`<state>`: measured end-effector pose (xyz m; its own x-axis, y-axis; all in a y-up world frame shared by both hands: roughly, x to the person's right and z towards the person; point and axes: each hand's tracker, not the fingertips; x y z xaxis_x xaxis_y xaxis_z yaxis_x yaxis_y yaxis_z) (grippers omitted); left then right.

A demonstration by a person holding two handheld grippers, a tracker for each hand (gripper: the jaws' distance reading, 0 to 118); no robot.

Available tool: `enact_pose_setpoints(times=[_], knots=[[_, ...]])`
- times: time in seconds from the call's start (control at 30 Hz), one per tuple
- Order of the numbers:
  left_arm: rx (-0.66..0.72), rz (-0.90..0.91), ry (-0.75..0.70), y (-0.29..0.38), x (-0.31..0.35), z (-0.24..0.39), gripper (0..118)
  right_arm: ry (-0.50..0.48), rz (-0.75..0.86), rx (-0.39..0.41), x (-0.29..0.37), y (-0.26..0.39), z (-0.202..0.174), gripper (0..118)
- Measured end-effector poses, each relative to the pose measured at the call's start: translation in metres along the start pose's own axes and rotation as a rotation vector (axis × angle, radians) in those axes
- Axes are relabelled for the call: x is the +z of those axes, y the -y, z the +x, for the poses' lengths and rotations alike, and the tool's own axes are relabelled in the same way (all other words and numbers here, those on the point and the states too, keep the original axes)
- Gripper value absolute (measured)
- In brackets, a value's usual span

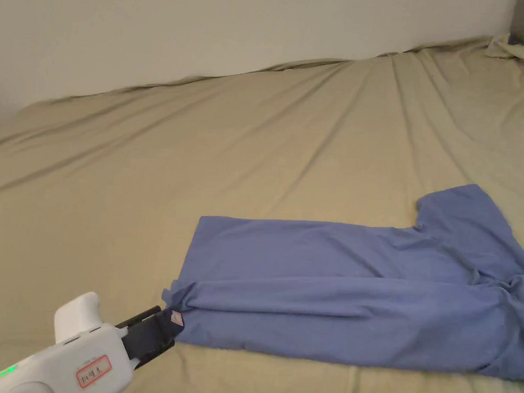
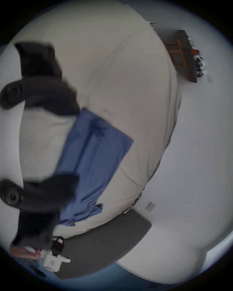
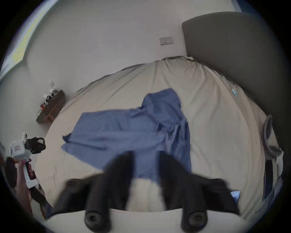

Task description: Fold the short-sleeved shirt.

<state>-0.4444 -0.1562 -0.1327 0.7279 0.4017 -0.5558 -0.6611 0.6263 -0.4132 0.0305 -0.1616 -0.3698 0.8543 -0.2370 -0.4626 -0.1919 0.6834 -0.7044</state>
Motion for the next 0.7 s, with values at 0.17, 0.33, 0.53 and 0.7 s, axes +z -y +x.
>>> enact_pose_setpoints(times=[0.17,0.33,0.53,0.7], knots=[[-0.073,-0.058,-0.066,0.026,-0.021,-0.006,0,-0.052,-0.062,0.087,0.003,0.046,-0.028,12],[-0.266,-0.048,-0.232,-0.003,-0.082,-0.006,104,-0.073,-0.034,0.170,-0.002,0.035,-0.037,12],[-0.495,-0.175,-0.423,-0.019,-0.172,-0.030,109,-0.054,-0.008,0.132,-0.007,0.017,-0.025,12],[-0.507,-0.178,-0.383,-0.029,-0.186,-0.027,104,-0.014,-0.024,0.105,-0.019,0.015,-0.007,12]])
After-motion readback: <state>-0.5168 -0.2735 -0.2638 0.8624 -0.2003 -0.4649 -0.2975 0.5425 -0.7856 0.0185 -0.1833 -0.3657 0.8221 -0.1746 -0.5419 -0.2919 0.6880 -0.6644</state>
